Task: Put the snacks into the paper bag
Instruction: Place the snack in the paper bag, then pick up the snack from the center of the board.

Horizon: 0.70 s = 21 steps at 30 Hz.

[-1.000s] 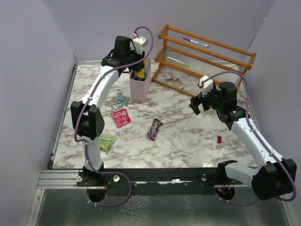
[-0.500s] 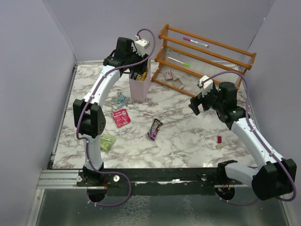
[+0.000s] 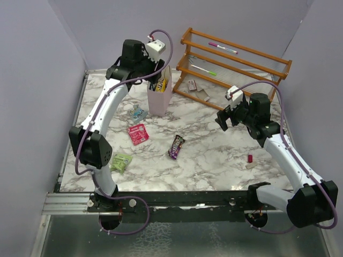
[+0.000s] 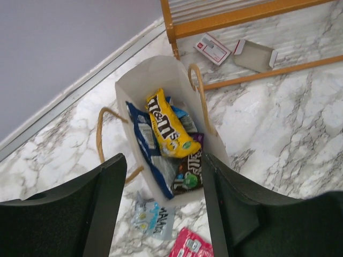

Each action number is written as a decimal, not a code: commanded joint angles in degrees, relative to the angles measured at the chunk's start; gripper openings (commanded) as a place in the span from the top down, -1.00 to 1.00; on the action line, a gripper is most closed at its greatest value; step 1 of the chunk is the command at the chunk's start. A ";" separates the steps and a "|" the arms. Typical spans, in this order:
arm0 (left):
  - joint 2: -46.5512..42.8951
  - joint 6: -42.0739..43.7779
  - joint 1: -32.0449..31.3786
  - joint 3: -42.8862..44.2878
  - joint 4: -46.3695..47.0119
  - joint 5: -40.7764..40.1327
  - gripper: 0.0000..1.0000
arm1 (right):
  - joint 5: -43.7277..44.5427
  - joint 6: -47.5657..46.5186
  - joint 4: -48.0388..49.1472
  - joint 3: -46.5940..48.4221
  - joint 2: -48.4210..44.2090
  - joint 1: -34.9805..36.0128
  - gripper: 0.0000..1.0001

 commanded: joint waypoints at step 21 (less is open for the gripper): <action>-21.85 16.43 -12.55 -42.13 -3.78 14.92 -0.27 | -1.28 -0.24 0.65 -0.29 -1.49 -0.78 -0.99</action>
